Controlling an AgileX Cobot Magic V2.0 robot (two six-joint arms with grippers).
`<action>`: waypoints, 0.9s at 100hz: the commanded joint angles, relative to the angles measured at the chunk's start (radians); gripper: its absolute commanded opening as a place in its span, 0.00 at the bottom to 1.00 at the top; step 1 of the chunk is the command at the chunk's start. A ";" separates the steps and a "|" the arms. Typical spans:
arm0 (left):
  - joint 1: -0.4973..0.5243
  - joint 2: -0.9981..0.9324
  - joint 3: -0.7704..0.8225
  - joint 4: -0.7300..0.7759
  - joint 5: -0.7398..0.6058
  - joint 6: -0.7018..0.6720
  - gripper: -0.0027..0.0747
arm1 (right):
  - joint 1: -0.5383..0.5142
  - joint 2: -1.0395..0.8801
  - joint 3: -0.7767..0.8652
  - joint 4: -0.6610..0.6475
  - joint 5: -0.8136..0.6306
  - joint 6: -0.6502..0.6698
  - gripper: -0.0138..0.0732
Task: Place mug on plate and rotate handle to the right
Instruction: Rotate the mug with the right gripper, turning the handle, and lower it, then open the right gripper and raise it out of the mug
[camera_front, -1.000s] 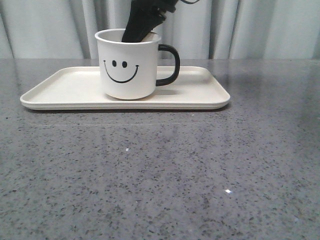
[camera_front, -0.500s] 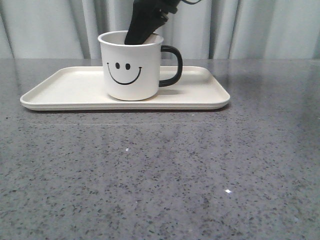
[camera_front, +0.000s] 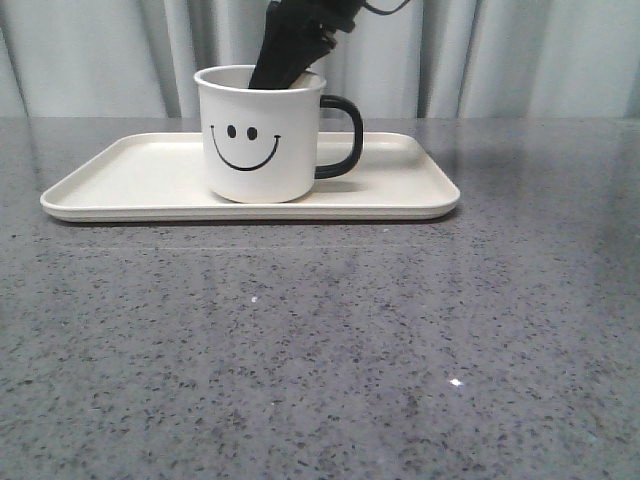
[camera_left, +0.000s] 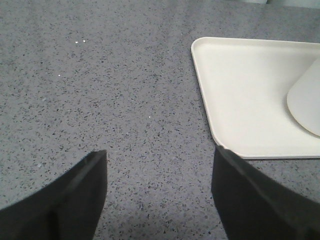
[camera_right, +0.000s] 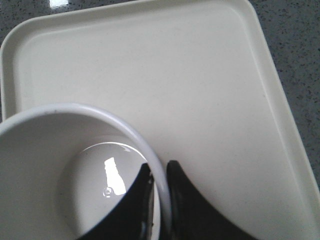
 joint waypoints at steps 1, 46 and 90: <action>0.002 -0.002 -0.027 -0.008 -0.070 -0.002 0.60 | 0.003 -0.065 -0.015 0.015 0.102 -0.013 0.19; 0.002 -0.002 -0.027 -0.008 -0.070 -0.002 0.60 | 0.003 -0.072 -0.024 0.015 0.053 -0.013 0.60; 0.002 -0.002 -0.027 -0.008 -0.068 -0.002 0.60 | -0.044 -0.251 -0.029 -0.034 0.013 0.109 0.65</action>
